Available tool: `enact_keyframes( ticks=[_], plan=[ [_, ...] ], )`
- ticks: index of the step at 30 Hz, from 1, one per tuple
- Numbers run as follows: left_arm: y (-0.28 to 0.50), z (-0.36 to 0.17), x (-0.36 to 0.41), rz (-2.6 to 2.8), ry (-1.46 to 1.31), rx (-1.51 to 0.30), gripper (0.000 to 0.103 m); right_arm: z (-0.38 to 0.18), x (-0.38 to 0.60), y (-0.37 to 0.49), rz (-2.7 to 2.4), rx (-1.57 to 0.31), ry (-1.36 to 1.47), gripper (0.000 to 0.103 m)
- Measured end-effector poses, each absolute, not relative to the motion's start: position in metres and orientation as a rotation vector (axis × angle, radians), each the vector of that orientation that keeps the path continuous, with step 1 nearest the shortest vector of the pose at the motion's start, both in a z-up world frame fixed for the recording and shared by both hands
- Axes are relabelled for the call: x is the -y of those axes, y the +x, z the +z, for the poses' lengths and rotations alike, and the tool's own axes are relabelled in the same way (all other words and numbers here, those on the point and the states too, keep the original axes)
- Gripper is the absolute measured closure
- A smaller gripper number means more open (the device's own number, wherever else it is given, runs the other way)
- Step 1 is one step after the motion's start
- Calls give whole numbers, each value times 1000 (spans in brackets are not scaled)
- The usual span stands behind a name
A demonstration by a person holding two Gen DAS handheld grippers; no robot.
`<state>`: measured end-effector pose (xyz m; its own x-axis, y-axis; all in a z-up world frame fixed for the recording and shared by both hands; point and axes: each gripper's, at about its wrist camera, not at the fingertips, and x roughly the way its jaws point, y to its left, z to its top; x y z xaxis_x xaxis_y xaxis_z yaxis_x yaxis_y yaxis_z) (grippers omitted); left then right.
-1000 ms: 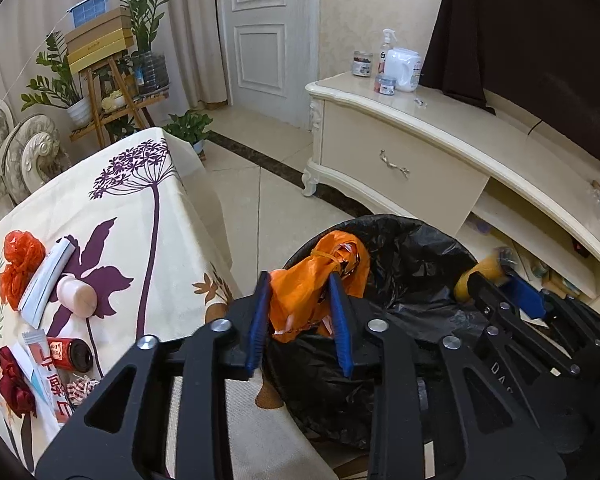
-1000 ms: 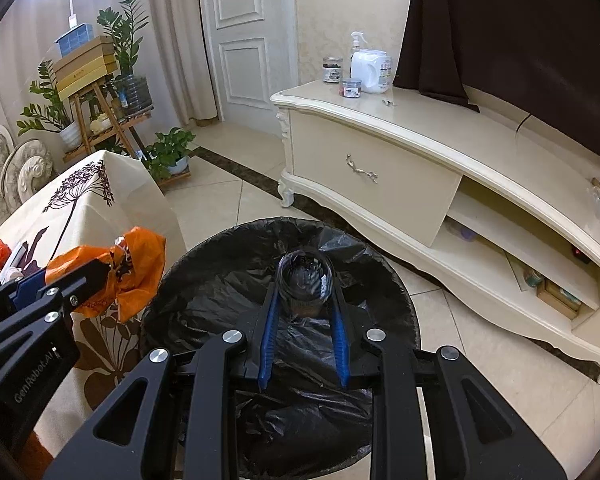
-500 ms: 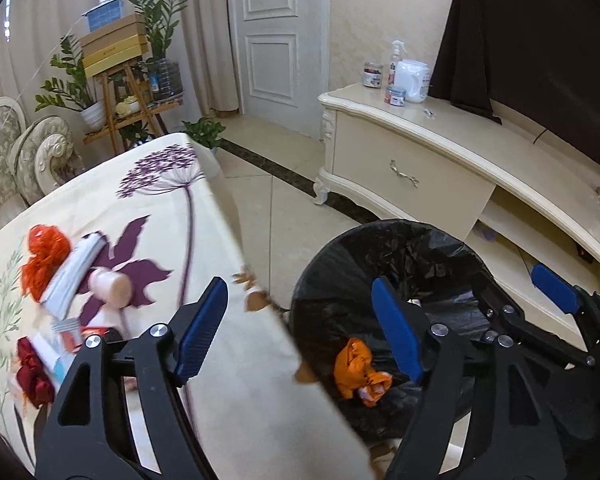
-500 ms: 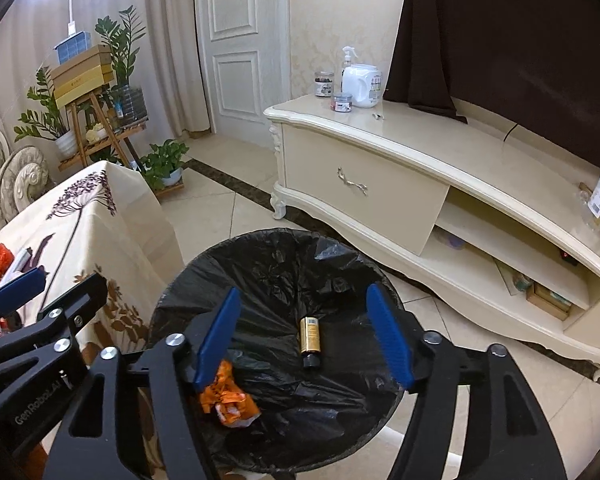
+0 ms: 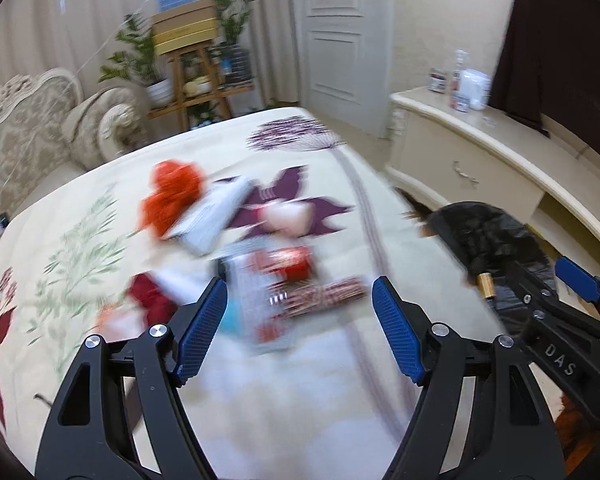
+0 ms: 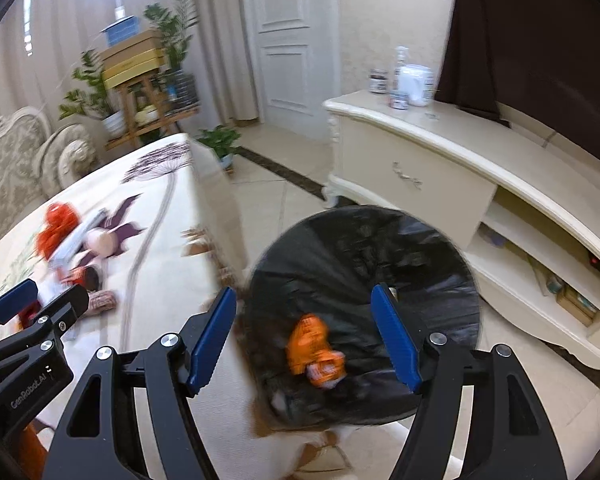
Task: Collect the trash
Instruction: 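Move both tools back over the bed toward the remaining items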
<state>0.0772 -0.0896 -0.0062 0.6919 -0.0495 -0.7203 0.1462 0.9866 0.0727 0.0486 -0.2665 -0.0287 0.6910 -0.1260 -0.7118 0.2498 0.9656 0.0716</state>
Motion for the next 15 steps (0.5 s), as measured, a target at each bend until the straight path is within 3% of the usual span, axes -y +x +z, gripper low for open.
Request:
enact_keyframes(
  ticks=[15],
  plan=[
    [60, -25, -20, 63, 57, -871, 29, -29, 174, 59, -53, -809, 102, 34]
  ],
)
